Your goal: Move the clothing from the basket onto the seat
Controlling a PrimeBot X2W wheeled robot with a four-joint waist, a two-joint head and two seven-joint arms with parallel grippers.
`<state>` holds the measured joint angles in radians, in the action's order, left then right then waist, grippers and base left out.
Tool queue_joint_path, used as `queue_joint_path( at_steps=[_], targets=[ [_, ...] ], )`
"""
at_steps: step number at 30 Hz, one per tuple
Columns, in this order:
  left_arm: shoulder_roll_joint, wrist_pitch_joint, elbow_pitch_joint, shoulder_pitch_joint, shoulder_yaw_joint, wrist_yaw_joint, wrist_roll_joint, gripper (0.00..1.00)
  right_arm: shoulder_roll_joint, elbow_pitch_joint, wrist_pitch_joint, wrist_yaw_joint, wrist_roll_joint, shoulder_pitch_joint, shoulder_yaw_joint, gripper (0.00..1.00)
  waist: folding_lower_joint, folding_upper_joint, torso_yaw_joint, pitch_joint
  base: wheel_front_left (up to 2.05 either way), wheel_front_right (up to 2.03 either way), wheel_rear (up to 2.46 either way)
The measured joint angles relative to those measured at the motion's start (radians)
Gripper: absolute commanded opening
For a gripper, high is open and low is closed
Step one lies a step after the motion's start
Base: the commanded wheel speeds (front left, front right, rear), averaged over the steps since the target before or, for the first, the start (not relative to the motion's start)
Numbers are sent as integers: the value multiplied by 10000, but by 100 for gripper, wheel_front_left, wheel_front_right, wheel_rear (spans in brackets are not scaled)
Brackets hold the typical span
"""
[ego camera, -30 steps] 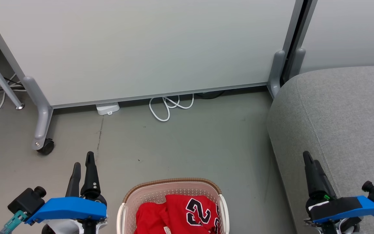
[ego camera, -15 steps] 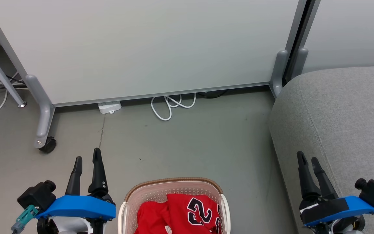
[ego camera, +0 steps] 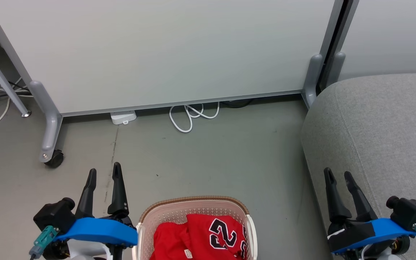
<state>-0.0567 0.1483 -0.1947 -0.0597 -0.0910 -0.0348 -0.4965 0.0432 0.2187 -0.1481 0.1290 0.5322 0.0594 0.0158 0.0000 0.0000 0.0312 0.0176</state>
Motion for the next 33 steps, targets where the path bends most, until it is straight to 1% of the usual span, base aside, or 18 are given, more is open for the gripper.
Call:
queue_joint_path(
  at_steps=[8,15,33],
  targets=[
    [-8,209,-44,-47,-203,-6,846,100,6,-48,-205,0,-828,36,58,100,0,0,33,66,0,0,0],
    [-6,380,-251,-85,-284,-184,1327,100,10,-75,-372,2,-1496,48,153,100,0,0,70,118,0,0,0],
    [25,752,-420,-205,-525,-192,2901,100,27,-109,-750,2,-3183,95,341,100,0,0,185,209,0,0,0]
  ],
)
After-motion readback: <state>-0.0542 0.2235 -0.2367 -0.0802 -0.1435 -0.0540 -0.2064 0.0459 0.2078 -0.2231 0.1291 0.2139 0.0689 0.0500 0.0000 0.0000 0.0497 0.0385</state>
